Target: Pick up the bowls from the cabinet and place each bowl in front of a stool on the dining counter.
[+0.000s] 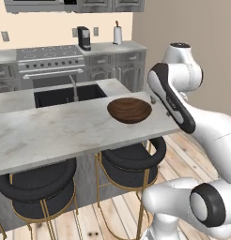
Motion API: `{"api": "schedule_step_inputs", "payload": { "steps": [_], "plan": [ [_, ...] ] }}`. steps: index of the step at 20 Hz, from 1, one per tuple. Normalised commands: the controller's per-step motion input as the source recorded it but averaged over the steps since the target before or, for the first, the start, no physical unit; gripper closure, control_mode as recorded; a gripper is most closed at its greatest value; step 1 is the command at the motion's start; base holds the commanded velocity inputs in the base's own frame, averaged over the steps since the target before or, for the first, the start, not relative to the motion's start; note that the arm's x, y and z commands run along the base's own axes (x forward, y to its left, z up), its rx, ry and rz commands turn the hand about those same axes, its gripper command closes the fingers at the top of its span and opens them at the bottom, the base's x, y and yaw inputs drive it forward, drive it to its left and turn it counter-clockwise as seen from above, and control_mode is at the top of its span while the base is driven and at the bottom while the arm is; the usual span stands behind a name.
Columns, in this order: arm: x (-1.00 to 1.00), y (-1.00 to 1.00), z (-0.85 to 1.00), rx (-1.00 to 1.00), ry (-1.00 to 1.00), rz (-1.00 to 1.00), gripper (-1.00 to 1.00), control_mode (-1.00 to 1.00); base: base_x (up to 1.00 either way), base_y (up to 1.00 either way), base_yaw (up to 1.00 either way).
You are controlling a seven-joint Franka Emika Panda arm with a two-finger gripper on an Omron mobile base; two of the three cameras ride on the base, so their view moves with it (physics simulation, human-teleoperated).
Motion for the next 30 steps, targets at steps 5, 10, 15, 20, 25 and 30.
{"api": "schedule_step_inputs", "payload": {
  "steps": [5,10,15,20,25,30],
  "plan": [
    [-1.00,0.26,0.00,-0.08,-0.03,-0.03,-1.00,-1.00,0.00,0.00,0.00],
    [-0.56,-0.02,0.04,0.03,0.03,-0.11,-1.00,-1.00,0.00,0.00,0.00],
    [0.06,0.07,0.10,0.01,0.13,-0.52,-1.00,-1.00,0.00,0.00,0.00],
    [0.01,0.18,0.06,0.03,0.03,-0.59,-1.00,-1.00,0.00,0.00,0.00],
    [0.03,0.19,0.00,0.17,-0.09,-0.76,-1.00,-1.00,0.00,0.00,0.00],
    [0.00,0.19,0.00,0.13,-0.19,-0.87,-1.00,-1.00,0.00,0.00,0.00]
  ]
}}
